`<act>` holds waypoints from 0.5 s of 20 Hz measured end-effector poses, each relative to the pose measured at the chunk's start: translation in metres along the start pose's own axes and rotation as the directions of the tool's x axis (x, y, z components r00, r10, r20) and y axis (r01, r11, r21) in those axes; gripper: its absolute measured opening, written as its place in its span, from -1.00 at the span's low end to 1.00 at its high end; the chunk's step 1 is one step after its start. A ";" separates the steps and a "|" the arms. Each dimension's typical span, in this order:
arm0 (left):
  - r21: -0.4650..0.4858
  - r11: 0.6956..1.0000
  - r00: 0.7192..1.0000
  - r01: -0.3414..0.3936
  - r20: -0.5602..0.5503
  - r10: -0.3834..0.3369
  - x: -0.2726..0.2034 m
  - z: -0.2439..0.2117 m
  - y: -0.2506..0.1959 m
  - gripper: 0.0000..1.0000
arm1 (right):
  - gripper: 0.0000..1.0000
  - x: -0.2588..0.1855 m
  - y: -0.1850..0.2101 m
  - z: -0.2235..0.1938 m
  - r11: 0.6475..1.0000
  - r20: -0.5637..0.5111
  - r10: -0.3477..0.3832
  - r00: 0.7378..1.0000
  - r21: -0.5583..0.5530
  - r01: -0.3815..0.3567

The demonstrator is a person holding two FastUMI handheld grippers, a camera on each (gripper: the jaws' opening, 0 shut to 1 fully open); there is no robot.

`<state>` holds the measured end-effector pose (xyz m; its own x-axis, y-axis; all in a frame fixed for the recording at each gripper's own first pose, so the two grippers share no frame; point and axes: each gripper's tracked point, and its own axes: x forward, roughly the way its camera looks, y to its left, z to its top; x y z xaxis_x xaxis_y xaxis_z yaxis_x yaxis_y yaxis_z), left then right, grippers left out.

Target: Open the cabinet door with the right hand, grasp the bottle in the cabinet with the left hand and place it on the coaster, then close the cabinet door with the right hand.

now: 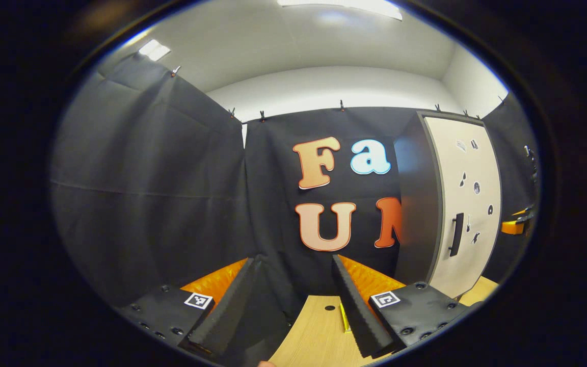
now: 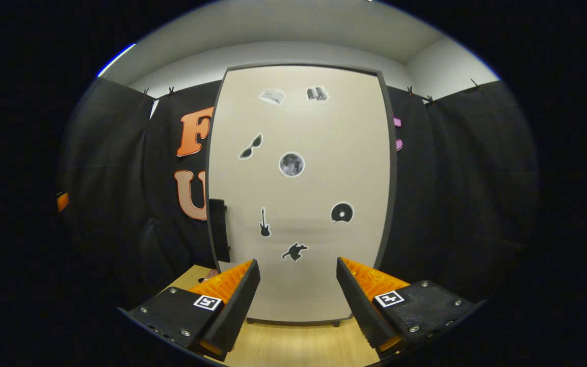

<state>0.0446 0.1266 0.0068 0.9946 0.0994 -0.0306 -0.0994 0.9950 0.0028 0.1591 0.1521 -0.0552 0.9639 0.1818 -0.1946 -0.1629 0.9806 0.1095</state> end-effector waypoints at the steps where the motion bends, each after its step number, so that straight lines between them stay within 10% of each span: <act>1: -0.002 1.000 1.000 -0.002 0.013 0.002 -0.002 0.009 0.003 0.89 | 0.87 -0.018 -0.009 0.012 1.000 0.018 -0.014 1.000 -0.022 0.014; 10: 0.003 1.000 0.995 -0.020 0.096 0.019 -0.052 0.067 0.044 0.94 | 0.87 -0.157 -0.064 0.077 0.993 0.120 -0.115 0.986 -0.027 0.119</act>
<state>-0.0096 0.1654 0.0753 0.9909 0.1181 0.0654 -0.1187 0.9929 0.0063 0.0345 0.0553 0.0437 0.9945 0.0576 -0.0878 -0.0525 0.9969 0.0594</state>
